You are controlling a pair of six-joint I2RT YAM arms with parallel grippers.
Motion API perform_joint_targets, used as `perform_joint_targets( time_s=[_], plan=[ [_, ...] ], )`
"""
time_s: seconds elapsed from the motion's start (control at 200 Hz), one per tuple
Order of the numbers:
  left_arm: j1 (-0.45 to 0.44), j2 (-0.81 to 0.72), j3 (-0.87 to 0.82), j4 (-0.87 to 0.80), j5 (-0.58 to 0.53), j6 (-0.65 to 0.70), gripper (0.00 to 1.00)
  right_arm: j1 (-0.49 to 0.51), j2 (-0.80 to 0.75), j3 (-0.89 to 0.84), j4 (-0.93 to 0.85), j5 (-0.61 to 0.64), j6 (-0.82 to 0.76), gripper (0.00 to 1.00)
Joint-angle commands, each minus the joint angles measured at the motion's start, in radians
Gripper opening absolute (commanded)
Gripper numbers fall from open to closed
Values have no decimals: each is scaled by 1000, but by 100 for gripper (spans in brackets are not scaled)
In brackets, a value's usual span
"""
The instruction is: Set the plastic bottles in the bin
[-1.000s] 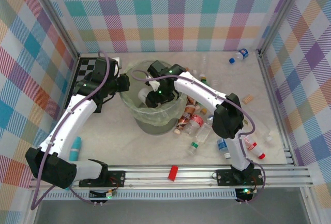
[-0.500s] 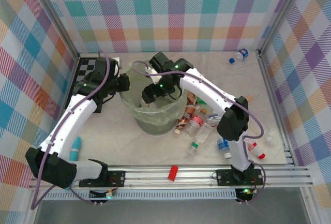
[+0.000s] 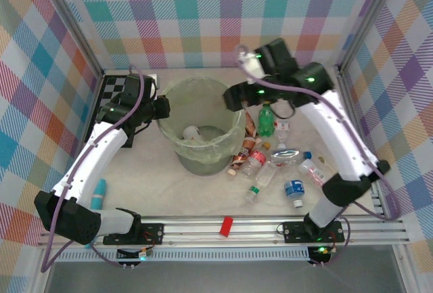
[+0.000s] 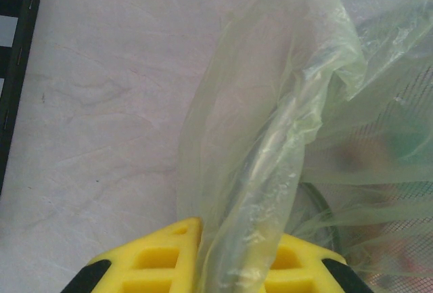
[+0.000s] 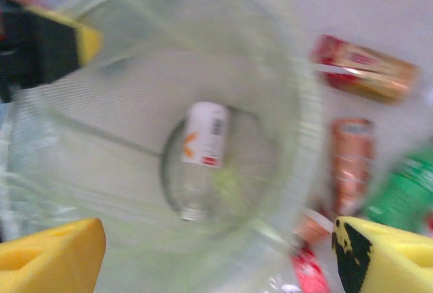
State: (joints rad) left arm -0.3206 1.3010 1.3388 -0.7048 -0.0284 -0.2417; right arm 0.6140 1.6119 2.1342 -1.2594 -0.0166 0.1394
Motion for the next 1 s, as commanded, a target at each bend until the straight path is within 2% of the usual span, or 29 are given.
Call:
perform_joint_targets(
  time_s=[0.0,0.215,0.29,0.42,0.495,0.665,0.995],
  plan=[
    [-9,18,10,-7,-34,20,8,-133,-62,-142,-111,115,35,87],
    [-9,26,-4,23,15,24,8,-496,-204,-591,28,213,-15,88],
    [-9,38,3,23,20,30,8,-585,-217,-725,92,261,-59,89],
    [-9,52,25,17,45,46,8,-652,-183,-896,212,290,-136,91],
    [-9,49,31,22,63,48,8,-715,-124,-948,262,267,-153,91],
    [-8,26,33,11,49,69,8,-783,-71,-1001,348,253,-184,91],
    [-6,23,8,20,58,70,8,-845,42,-999,438,150,-207,91]
  ],
)
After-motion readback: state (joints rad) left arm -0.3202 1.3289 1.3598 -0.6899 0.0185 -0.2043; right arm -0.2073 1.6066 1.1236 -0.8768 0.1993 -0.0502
